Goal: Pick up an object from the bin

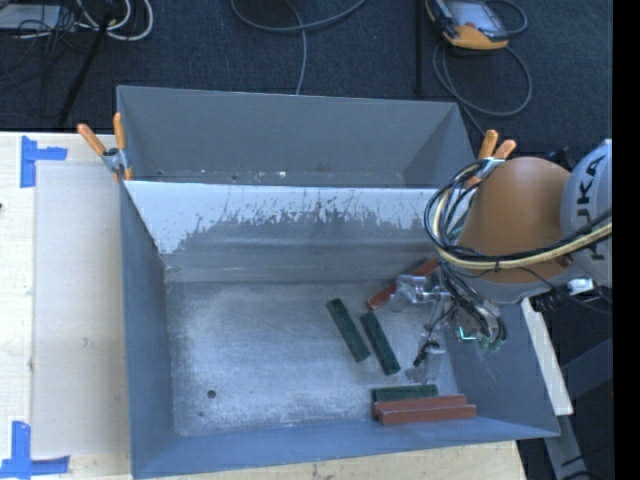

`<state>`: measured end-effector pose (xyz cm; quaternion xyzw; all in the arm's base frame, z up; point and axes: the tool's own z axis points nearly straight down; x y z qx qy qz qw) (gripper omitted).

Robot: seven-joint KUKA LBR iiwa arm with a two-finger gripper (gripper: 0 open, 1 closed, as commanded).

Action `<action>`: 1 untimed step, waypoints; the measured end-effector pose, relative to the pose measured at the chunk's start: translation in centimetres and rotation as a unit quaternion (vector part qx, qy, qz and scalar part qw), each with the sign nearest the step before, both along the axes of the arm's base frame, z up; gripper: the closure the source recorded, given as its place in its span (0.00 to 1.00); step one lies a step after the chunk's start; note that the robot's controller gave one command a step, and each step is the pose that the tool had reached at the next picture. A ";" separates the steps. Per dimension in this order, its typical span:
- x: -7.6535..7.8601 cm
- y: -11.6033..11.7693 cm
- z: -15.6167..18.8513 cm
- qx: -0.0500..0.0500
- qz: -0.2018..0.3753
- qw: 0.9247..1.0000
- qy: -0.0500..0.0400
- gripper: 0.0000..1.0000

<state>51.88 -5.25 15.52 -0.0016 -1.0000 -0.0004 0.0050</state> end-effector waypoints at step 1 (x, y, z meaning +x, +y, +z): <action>-3.6 -3.2 -7.3 0.000 -0.088 0.996 -0.002 0.00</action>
Offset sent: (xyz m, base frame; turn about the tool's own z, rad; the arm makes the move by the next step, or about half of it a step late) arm -0.0347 -0.0326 -0.0714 0.1754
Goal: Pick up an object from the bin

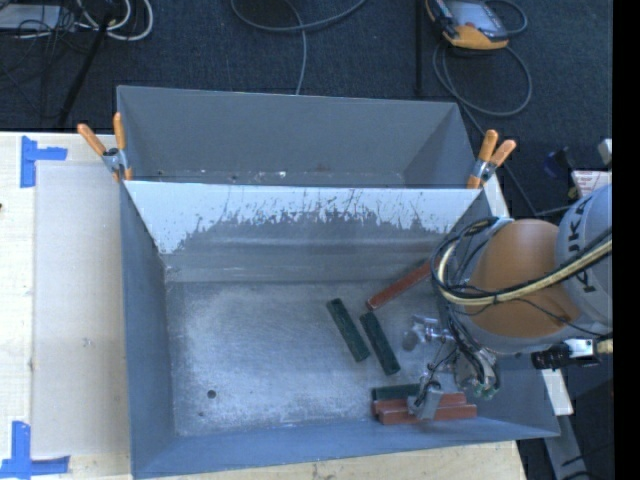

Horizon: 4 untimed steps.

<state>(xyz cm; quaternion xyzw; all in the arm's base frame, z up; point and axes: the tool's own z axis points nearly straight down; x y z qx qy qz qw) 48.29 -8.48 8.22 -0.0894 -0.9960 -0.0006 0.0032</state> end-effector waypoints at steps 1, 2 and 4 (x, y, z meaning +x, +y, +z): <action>-0.5 3.3 -1.3 -0.001 -0.067 0.998 -0.002 0.00; -0.5 3.3 -1.0 0.000 -0.064 0.998 0.000 1.00; -0.5 2.6 15.8 -0.001 -0.028 1.000 -0.007 1.00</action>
Offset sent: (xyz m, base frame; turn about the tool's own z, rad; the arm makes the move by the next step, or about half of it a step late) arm -0.0054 0.0321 -0.0122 0.1353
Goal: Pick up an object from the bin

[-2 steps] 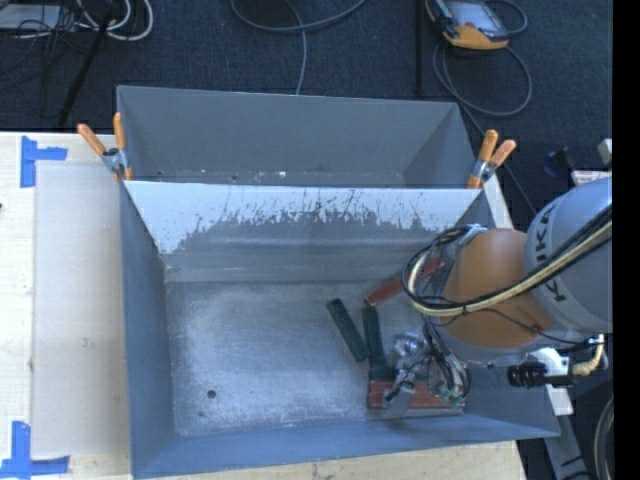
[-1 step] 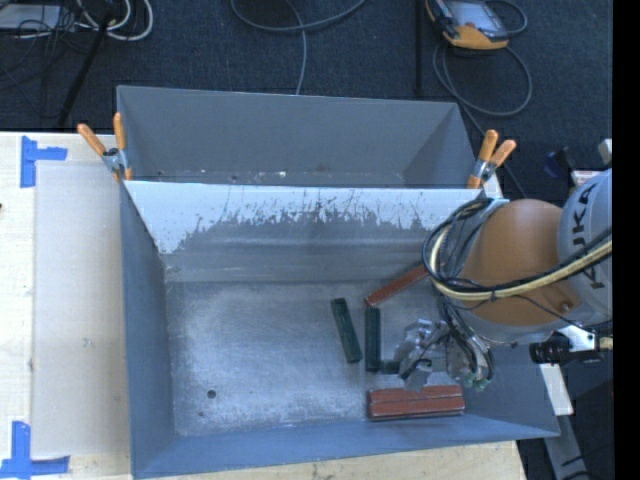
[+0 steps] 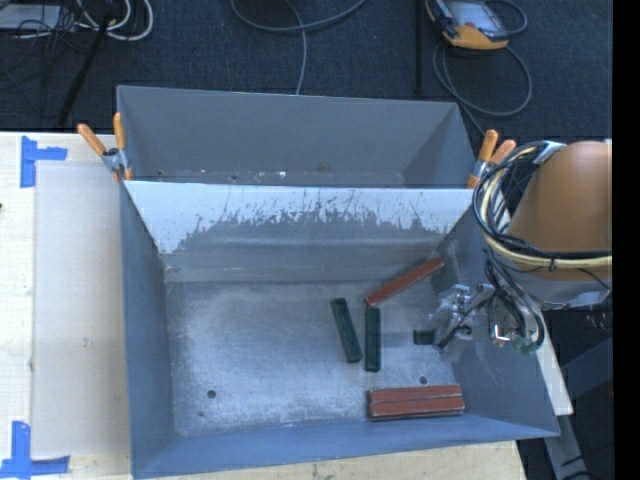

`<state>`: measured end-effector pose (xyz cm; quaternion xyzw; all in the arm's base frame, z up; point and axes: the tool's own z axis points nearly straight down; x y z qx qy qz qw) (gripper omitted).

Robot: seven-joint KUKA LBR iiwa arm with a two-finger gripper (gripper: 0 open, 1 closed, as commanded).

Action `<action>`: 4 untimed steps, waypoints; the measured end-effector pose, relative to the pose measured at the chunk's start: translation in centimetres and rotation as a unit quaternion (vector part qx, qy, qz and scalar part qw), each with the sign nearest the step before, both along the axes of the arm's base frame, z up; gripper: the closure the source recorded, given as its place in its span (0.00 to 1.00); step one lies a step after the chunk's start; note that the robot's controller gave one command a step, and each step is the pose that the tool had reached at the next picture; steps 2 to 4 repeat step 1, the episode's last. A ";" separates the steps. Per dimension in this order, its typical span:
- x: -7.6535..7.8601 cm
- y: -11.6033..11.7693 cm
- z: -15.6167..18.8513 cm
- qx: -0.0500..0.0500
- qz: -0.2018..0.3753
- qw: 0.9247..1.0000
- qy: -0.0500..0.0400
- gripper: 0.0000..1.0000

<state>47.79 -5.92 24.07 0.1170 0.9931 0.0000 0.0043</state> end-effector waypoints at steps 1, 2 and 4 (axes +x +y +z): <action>-0.7 4.1 10.9 0.000 0.071 0.997 0.000 1.00; -0.7 4.1 10.9 0.000 0.071 0.997 0.000 1.00; -0.7 4.1 10.9 0.000 0.071 0.997 0.000 1.00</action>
Offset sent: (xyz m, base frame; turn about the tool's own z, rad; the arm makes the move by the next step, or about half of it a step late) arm -0.0084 0.0400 0.1051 -0.1422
